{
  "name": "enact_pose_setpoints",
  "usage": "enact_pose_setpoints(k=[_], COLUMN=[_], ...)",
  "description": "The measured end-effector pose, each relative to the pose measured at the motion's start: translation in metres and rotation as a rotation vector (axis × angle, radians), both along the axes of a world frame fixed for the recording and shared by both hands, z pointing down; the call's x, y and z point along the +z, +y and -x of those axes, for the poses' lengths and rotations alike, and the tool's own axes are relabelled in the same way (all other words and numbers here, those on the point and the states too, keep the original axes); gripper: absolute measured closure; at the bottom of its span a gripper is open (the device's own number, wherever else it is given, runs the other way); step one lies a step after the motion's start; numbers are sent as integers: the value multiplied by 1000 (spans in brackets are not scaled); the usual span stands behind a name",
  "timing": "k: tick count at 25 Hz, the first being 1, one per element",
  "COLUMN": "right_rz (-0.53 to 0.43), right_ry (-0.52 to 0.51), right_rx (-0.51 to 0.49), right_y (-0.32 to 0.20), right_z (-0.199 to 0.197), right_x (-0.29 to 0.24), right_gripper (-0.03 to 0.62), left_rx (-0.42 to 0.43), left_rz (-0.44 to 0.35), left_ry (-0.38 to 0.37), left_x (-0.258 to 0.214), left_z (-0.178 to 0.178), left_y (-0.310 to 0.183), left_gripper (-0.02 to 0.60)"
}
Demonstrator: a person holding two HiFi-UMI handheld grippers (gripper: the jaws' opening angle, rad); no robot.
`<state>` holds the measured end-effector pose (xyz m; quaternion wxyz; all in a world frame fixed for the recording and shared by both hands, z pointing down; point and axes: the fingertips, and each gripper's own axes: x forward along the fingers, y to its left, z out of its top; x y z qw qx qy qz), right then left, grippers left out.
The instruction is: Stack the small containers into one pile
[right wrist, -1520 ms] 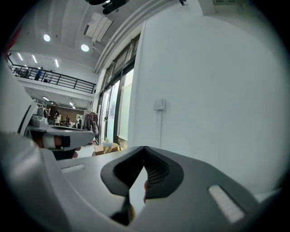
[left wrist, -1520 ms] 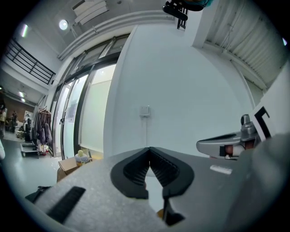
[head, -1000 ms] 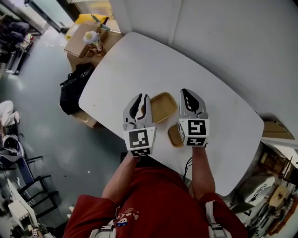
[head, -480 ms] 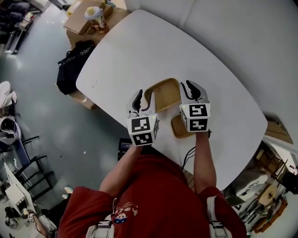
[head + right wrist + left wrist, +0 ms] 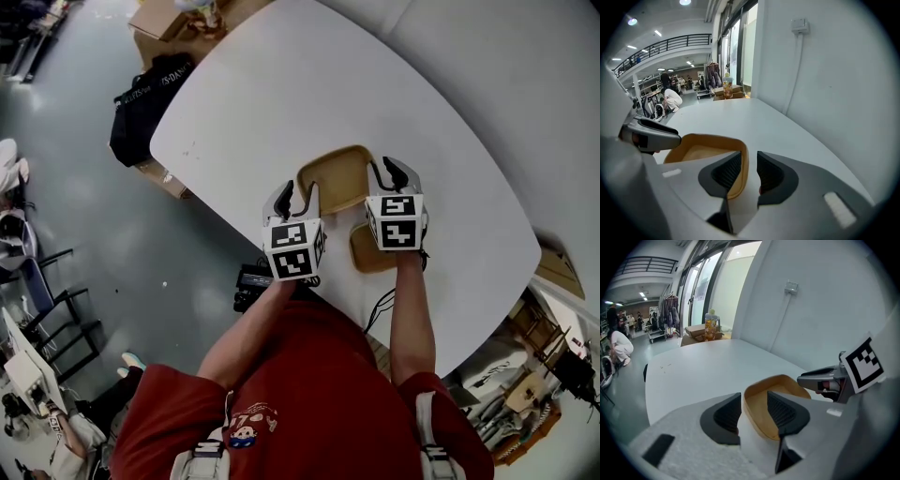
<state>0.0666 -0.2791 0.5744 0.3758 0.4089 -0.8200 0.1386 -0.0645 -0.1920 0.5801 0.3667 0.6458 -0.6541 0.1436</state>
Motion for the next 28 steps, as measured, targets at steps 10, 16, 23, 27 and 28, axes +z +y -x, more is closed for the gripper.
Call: enact_pose_setpoints(k=[10, 16, 23, 27, 28], right_rz=[84, 89, 87, 87, 84], right_ry=[69, 79, 89, 84, 84], right_rx=[-9, -5, -3, 0, 1], right_y=[3, 3, 2, 3, 3], right_z=[-1, -1, -1, 2, 3], right_x=[31, 35, 36, 34, 32], right_gripper=[487, 509, 548, 551, 551], left_rx=[-15, -26, -24, -25, -26], left_rz=[109, 127, 125, 120, 117], left_ry=[100, 113, 128, 106, 102], left_x=[32, 38, 36, 33, 32], left_z=[-7, -5, -7, -4, -3], left_y=[8, 7, 8, 6, 6], left_gripper=[393, 411, 449, 505, 508])
